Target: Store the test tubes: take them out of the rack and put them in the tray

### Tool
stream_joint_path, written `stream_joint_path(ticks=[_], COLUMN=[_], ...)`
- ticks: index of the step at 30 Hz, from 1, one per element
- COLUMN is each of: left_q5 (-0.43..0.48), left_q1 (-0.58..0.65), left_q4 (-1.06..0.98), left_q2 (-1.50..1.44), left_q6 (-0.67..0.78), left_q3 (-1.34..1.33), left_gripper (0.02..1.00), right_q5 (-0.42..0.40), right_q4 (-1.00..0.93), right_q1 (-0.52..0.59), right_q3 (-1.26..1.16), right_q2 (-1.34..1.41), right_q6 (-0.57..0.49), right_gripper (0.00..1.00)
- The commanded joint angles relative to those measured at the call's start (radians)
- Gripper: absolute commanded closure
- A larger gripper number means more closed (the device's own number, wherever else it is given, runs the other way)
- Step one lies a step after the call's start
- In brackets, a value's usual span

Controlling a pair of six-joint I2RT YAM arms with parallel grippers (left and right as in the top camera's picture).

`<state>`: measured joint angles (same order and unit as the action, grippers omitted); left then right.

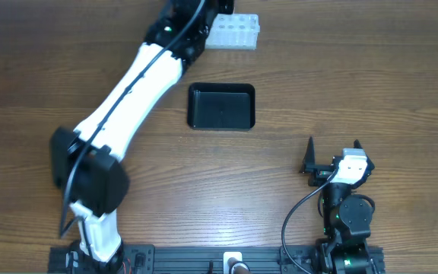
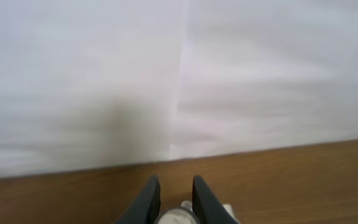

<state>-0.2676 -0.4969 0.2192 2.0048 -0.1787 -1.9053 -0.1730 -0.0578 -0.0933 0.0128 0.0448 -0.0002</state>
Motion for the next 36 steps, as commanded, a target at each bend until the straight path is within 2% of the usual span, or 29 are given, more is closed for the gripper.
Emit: stream_joint_path(ticks=[1,5,8,15,21,36], left_q5=[-0.013,-0.018,-0.018,-0.012,0.010,0.010], left_q1=[-0.019,-0.048,-0.063,-0.070,-0.071,-0.076], left_q4=[0.114,0.316,0.469,0.440,0.414,0.414], left_q2=[-0.084,-0.093,-0.092,-0.092,-0.088,0.025], left_q6=[0.013,-0.080,-0.223,-0.388,-0.406,-0.375], left_q3=[-0.014,-0.013,0.033,0.268,0.359,0.364], left_gripper=[0.901,0.901,0.906,0.906,0.904,0.901], right_q5=[0.004,0.004,0.004,0.004,0.004,0.004], right_q4=[-0.002,-0.002,-0.002,-0.002,-0.002,-0.002], right_q1=[-0.006,-0.006,-0.006,-0.006,-0.006,-0.006], right_q3=[-0.008,-0.008,-0.008,-0.008,-0.008,-0.008], right_q2=[-0.005,-0.005,-0.005,-0.005,-0.005,-0.005], right_q6=[0.003,0.003,0.003,0.003,0.003,0.003], right_gripper=[0.009,0.007,0.009,0.007,0.007,0.012])
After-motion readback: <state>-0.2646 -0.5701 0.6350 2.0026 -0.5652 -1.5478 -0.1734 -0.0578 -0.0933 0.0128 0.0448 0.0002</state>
